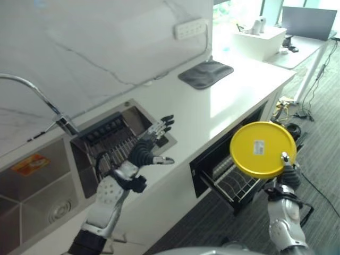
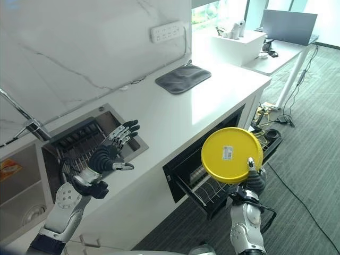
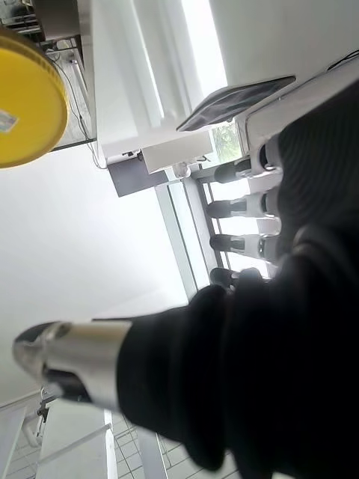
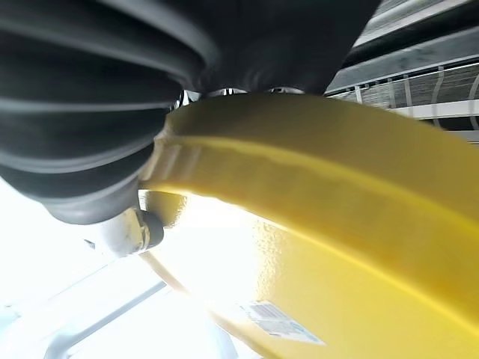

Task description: Place the dishes in the dishwasher.

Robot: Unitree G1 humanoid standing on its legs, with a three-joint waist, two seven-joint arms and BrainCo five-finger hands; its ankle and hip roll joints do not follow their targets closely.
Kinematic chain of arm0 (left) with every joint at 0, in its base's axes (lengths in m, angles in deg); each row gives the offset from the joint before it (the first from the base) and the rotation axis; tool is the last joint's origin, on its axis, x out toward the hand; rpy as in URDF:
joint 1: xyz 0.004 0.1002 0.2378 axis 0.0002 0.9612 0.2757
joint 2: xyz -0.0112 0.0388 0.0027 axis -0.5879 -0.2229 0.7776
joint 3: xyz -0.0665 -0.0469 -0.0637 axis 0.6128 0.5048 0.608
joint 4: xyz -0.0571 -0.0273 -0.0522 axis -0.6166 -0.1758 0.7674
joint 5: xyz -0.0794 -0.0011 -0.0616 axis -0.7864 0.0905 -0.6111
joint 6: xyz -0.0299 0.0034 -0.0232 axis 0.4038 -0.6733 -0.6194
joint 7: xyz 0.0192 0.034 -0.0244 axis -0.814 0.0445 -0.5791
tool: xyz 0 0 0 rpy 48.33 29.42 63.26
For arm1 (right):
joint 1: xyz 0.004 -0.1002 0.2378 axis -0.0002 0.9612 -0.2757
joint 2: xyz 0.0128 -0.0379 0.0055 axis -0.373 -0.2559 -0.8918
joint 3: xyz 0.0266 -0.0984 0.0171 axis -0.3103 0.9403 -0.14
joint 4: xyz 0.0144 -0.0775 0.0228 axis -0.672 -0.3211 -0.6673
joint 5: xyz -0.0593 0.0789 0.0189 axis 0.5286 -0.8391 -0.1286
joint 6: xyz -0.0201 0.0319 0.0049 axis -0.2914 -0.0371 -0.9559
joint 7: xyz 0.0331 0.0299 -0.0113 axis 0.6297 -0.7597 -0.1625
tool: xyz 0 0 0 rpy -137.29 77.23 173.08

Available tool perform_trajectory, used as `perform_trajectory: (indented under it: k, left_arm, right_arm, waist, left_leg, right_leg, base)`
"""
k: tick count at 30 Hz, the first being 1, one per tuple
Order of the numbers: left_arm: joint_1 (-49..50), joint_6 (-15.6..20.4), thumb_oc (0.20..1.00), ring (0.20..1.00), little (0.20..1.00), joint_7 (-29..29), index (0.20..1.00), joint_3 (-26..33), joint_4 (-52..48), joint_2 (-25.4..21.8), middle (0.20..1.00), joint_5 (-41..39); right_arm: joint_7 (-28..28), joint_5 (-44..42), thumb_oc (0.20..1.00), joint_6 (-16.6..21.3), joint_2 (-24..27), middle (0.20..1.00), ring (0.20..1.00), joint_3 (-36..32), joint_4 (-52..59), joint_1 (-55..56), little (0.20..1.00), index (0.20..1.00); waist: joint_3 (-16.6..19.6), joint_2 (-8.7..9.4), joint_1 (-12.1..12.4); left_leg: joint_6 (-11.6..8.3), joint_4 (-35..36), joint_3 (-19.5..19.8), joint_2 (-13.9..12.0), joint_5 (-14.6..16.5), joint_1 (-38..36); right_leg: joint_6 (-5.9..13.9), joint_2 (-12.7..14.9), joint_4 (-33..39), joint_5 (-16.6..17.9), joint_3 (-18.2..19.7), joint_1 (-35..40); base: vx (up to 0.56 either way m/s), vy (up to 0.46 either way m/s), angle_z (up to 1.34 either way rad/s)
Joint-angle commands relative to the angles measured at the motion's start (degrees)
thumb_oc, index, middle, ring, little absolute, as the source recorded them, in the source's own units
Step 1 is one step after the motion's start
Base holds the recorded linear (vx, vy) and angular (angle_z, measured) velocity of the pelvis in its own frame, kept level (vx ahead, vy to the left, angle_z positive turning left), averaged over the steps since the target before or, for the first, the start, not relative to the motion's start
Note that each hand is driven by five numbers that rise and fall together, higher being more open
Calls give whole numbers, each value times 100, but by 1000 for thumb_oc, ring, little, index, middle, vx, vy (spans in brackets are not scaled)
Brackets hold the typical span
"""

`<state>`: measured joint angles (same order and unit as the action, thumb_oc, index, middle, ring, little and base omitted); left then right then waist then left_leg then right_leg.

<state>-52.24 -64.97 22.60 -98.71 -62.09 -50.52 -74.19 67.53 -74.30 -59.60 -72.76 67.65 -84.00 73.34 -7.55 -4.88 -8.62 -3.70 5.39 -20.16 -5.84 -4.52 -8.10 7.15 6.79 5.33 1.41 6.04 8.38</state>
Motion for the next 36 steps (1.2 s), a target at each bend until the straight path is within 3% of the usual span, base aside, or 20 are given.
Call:
perform_trajectory:
  k: [1,2,4,7,9,14,18,21,24,27,28,36]
  left_arm:
    - [-513,141,1000,1000,1000,452,1000,-220,198,-139,1000,-251]
    - [-516,-25,1000,1000,1000,721,1000,-370,158,-161,1000,-381]
    - [-500,-1018,1000,1000,1000,1291,1000,-653,178,-40,1000,-1182]
    - [-389,-1741,1000,1000,1000,1657,1000,-1102,318,91,1000,-1291]
    - [-300,-2076,1000,1000,1000,1790,1000,-1397,494,168,1000,-1147]
    - [-218,-2213,1000,1000,1000,1684,1000,-2329,1568,258,1000,-197]
    - [-159,-2708,1000,1000,1000,1584,1000,-2750,2606,469,1000,-45]
    - [-148,-2833,1000,1000,1000,1360,1000,-2878,3314,618,1000,360]
    - [-133,-2468,1000,1000,1000,859,1000,-2791,4379,879,1000,929]
    - [-107,-2347,1000,1000,1000,453,1000,-2636,5095,1049,1000,1309]
    - [-50,-2105,1000,1000,1000,114,1000,-2406,5855,1148,1000,1691]
    - [-70,-1901,1000,1000,1000,-481,1000,-1810,7064,1095,1000,1963]
  right_arm:
    - [45,-144,200,280,38,200,200,-225,183,-759,200,200]
    - [17,-217,200,254,78,200,200,-251,100,-852,200,200]
    - [37,-325,200,252,107,200,200,-293,-128,-999,200,200]
    - [67,-442,200,256,140,200,200,-337,-323,-1109,200,200]
    - [115,-550,200,220,217,200,200,-389,-410,-1179,200,200]
    - [175,-790,200,65,533,200,200,-453,-654,-1534,200,200]
    - [66,-843,200,-55,757,200,200,-482,-729,-1825,200,200]
    - [-52,-1005,200,-88,910,200,200,-574,-727,-1993,200,200]
    - [-100,-1036,200,-180,986,200,200,-592,-732,-2117,200,200]
    - [-172,-944,200,-310,1001,200,200,-550,-698,-2156,200,200]
    - [-253,-873,200,-421,990,200,200,-532,-696,-2145,200,200]
    - [-587,-915,200,-698,1085,200,200,-594,-1012,-2363,200,200]
  waist:
    - [-105,74,146]
    - [-132,59,167]
    - [-160,32,186]
    - [-181,49,177]
    - [-208,59,158]
    - [-336,79,71]
    - [-408,73,17]
    - [-482,58,-4]
    - [-550,57,-2]
    - [-581,68,18]
    - [-607,91,59]
    - [-741,79,203]
  left_leg:
    - [169,-492,689,44,1001,-323]
    - [173,-501,701,50,1009,-306]
    - [177,-514,708,62,1016,-301]
    - [186,-572,690,49,1041,-300]
    - [196,-602,688,42,1059,-296]
    - [203,-723,604,15,1093,-212]
    - [184,-837,552,-8,1121,-157]
    - [176,-902,546,5,1133,-63]
    - [159,-933,543,25,1111,22]
    - [156,-921,560,38,1081,58]
    - [149,-887,583,34,1035,79]
    - [108,-824,754,57,919,240]
  right_leg:
    - [-13,45,-326,-252,-679,-153]
    - [-4,61,-334,-249,-712,-166]
    - [7,74,-332,-249,-728,-154]
    - [9,69,-377,-265,-720,-150]
    - [8,59,-408,-280,-695,-158]
    - [17,54,-525,-317,-598,-256]
    - [19,63,-596,-342,-528,-308]
    - [31,94,-659,-339,-505,-407]
    - [31,119,-689,-327,-512,-477]
    - [27,128,-689,-324,-529,-498]
    - [25,131,-681,-322,-567,-502]
    - [1,145,-715,-329,-695,-618]
  base:
    - [19,-6,13]
    - [17,6,9]
    - [21,1,1]
    - [41,-26,1]
    - [24,-36,0]
    - [-1,-16,0]
    - [34,-9,0]
    - [0,0,0]
    - [-3,3,-1]
    - [12,-12,0]
    - [38,-41,0]
    - [13,-14,0]
